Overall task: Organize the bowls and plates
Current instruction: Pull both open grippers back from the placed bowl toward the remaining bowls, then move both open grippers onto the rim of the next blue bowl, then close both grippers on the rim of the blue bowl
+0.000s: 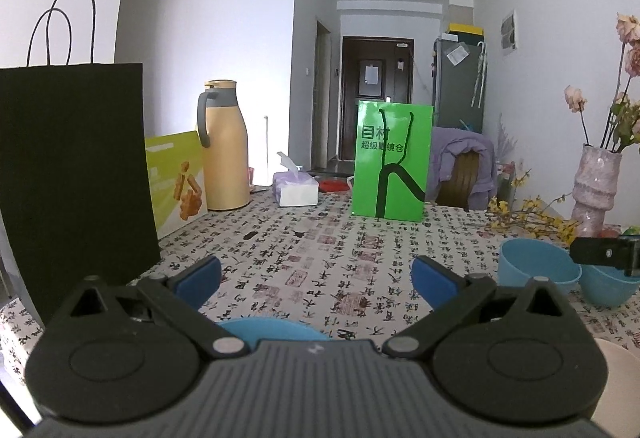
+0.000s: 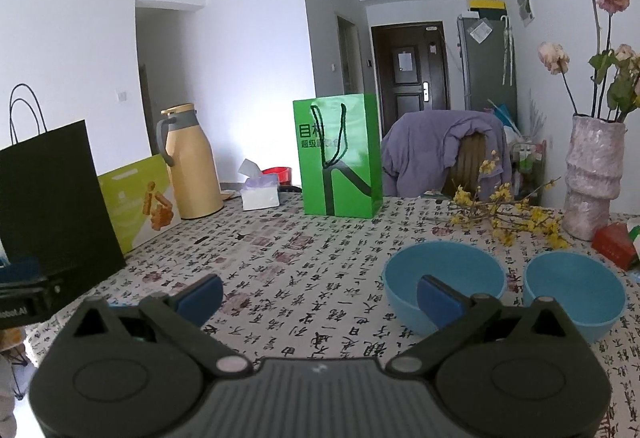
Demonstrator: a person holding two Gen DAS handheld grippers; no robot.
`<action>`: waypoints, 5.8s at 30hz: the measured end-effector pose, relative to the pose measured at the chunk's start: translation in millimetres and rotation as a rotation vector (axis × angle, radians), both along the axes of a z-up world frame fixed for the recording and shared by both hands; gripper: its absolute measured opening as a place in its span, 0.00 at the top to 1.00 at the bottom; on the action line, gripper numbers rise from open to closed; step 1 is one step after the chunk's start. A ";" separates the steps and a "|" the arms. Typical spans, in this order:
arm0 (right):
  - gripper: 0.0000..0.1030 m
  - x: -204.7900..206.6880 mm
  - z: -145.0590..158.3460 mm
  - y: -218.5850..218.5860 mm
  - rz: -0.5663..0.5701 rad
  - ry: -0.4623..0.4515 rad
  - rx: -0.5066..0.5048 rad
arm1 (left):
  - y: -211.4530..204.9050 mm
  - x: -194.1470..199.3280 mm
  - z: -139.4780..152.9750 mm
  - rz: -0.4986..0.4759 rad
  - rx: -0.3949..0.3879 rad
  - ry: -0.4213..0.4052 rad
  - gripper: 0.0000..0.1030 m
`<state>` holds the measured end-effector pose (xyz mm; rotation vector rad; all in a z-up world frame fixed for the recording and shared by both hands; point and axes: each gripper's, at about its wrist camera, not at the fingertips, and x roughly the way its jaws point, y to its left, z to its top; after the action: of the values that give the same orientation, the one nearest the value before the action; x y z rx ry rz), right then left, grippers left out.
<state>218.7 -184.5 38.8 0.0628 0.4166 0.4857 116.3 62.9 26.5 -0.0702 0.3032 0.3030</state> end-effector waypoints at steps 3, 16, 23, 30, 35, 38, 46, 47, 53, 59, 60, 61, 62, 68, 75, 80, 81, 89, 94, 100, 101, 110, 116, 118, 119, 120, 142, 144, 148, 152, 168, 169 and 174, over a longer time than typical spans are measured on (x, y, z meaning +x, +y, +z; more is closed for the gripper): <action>0.00 8.4 2.2 -1.7 0.006 0.003 0.001 | -3.3 4.6 0.5 0.004 0.001 0.002 0.00; 0.00 31.9 12.8 -24.2 0.038 -0.027 0.013 | -20.7 25.2 7.9 -0.003 -0.004 -0.012 0.00; 0.00 47.6 15.4 -37.3 0.018 -0.034 0.001 | -29.7 34.2 6.6 -0.031 0.007 -0.004 0.00; 0.00 62.2 22.0 -43.2 0.009 -0.052 -0.019 | -36.4 50.8 6.1 -0.069 0.002 0.006 0.00; 0.00 74.6 20.4 -49.5 -0.012 -0.022 0.003 | -43.0 65.4 -2.6 -0.100 -0.015 0.033 0.00; 0.00 79.9 16.6 -57.9 -0.037 -0.013 0.019 | -47.7 76.0 -7.6 -0.115 -0.024 0.047 0.00; 0.00 102.3 7.9 -88.1 -0.118 0.016 0.065 | -67.1 104.7 -8.8 -0.157 -0.043 0.071 0.00; 0.00 106.1 6.9 -90.3 -0.118 0.029 0.070 | -70.5 108.5 -8.3 -0.160 -0.043 0.076 0.00; 0.00 126.7 12.3 -95.9 -0.103 0.082 0.077 | -82.3 129.4 -2.0 -0.164 -0.071 0.107 0.00; 0.00 148.8 5.8 -109.1 -0.149 0.119 0.146 | -87.2 153.5 -0.3 -0.163 -0.118 0.152 0.00; 0.00 150.7 3.3 -109.0 -0.145 0.119 0.139 | -89.1 157.9 0.3 -0.161 -0.114 0.158 0.00; 0.00 152.1 0.0 -108.1 -0.148 0.118 0.129 | -91.1 161.5 1.1 -0.157 -0.109 0.160 0.00; 0.00 153.5 -2.4 -107.4 -0.149 0.121 0.122 | -93.4 165.0 2.5 -0.153 -0.104 0.160 0.00; 0.00 161.8 -8.5 -110.5 -0.157 0.138 0.086 | -102.0 181.9 2.7 -0.143 -0.118 0.168 0.00; 0.00 172.0 -16.7 -113.2 -0.176 0.157 0.055 | -111.7 199.8 -3.8 -0.128 -0.109 0.211 0.00; 0.00 177.0 -24.9 -110.5 -0.199 0.161 0.014 | -117.3 214.3 -9.7 -0.129 -0.110 0.271 0.00; 0.00 178.7 -26.8 -110.2 -0.200 0.167 0.007 | -118.6 217.0 -10.1 -0.124 -0.103 0.278 0.00; 0.00 187.0 -38.8 -109.1 -0.189 0.194 -0.013 | -121.2 236.0 -19.5 -0.104 -0.124 0.337 0.00; 0.02 187.7 -40.5 -107.5 -0.178 0.196 -0.026 | -124.3 244.0 -23.9 -0.104 -0.129 0.361 0.00; 0.12 188.8 -46.6 -99.6 -0.163 0.188 -0.071 | -131.0 254.8 -35.3 -0.101 -0.136 0.390 0.00; 0.13 189.8 -48.7 -98.3 -0.160 0.189 -0.079 | -131.3 256.4 -36.6 -0.098 -0.139 0.394 0.00; 0.27 198.2 -65.8 -87.8 -0.131 0.231 -0.128 | -133.6 268.2 -48.2 -0.081 -0.145 0.428 0.00; 0.34 198.1 -68.9 -85.5 -0.124 0.223 -0.143 | -135.8 273.6 -53.0 -0.082 -0.155 0.439 0.01; 0.35 198.6 -69.6 -85.1 -0.125 0.219 -0.149 | -136.5 274.6 -54.8 -0.084 -0.160 0.442 0.03; 0.35 198.6 -69.8 -84.7 -0.125 0.218 -0.151 | -137.0 275.3 -55.5 -0.085 -0.161 0.443 0.06; 0.35 198.7 -70.0 -84.9 -0.124 0.218 -0.151 | -137.7 276.3 -56.2 -0.088 -0.162 0.445 0.07; 0.64 207.8 -80.2 -86.2 -0.108 0.283 -0.135 | -145.9 282.5 -66.1 -0.135 -0.176 0.475 0.29; 0.68 207.6 -80.8 -85.2 -0.110 0.282 -0.144 | -147.7 282.5 -67.1 -0.134 -0.172 0.477 0.34; 0.75 208.7 -82.6 -84.7 -0.112 0.293 -0.143 | -149.2 282.8 -67.7 -0.149 -0.174 0.477 0.52; 0.78 209.6 -84.9 -84.9 -0.112 0.303 -0.142 | -154.8 281.9 -66.5 -0.167 -0.154 0.472 0.64; 0.85 206.6 -86.6 -80.1 -0.125 0.280 -0.189 | -172.2 278.5 -68.1 -0.194 -0.092 0.458 0.89; 0.85 207.1 -86.8 -80.5 -0.126 0.285 -0.186 | -173.1 278.3 -67.8 -0.193 -0.088 0.458 0.89; 0.86 207.1 -87.0 -80.9 -0.131 0.285 -0.180 | -173.4 277.6 -67.3 -0.188 -0.087 0.459 0.89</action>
<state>425.8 -265.4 -48.2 -0.0156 0.7293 0.3082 394.0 -110.5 -40.8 -0.0563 0.7742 0.1153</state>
